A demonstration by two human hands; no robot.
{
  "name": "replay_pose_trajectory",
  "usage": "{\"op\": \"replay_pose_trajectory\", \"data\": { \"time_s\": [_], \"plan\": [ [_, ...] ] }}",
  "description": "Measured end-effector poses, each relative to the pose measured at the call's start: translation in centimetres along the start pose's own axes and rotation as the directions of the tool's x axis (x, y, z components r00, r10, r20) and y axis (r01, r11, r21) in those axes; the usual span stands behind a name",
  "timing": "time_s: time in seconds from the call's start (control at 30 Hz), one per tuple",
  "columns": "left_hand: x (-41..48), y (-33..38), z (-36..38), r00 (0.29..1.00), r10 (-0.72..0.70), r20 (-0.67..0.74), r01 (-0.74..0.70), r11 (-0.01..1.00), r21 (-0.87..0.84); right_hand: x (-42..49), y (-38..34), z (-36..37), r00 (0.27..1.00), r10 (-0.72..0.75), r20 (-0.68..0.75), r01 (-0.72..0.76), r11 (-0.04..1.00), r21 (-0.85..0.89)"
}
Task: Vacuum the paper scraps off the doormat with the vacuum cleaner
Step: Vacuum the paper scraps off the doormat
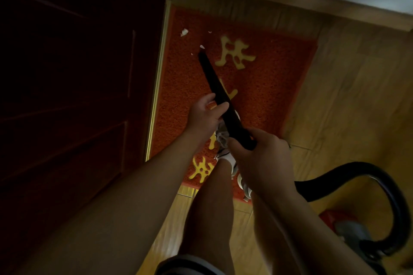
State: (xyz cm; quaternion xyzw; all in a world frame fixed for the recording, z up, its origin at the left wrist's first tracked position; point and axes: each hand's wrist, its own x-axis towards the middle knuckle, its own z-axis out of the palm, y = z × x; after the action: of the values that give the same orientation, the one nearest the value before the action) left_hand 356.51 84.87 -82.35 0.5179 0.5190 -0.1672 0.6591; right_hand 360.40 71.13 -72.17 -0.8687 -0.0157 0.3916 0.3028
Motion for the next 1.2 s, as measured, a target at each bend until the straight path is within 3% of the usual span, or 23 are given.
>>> {"op": "replay_pose_trajectory", "data": {
  "time_s": [1.2],
  "plan": [
    [1.0,3.1,0.5,0.998,-0.001,-0.056,-0.003,0.997,-0.072,3.1,-1.3,-1.2,0.998,-0.016,0.063,0.017,1.0,-0.021]
  ]
}}
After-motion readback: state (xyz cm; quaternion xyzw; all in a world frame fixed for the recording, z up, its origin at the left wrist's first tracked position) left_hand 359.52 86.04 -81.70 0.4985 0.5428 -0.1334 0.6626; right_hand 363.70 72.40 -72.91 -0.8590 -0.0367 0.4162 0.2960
